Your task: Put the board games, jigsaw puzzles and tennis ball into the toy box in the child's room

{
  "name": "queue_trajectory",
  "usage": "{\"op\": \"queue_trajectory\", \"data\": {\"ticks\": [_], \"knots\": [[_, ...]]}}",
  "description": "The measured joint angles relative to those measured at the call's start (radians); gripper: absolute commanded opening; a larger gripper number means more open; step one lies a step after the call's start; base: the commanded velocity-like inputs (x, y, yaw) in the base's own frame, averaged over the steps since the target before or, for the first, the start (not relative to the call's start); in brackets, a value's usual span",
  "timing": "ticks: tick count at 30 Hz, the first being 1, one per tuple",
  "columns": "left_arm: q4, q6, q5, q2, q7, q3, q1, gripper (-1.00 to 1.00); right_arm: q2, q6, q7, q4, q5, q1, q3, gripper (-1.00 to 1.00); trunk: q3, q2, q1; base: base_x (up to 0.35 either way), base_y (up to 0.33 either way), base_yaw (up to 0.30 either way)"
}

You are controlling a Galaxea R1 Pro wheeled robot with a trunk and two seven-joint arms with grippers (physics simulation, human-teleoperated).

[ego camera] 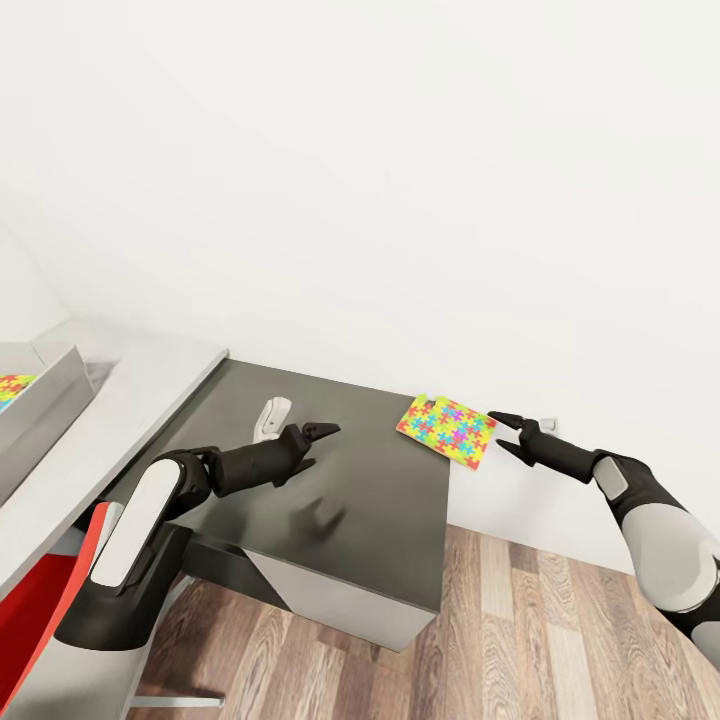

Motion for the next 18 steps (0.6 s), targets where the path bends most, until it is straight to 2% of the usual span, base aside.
{"op": "queue_trajectory", "data": {"ticks": [8,18], "knots": [[0.0,0.0,0.0,0.0,0.0,0.0,0.0,1.0,-0.003,0.0,-0.001,0.001,0.0,0.0,-0.001,1.0,0.0,0.0,0.0,0.0,0.0,0.033],[0.0,0.0,0.0,0.0,0.0,0.0,0.0,1.0,-0.004,0.0,-0.014,0.002,0.0,0.0,-0.003,1.0,0.0,0.0,0.0,0.0,0.0,0.174]]}}
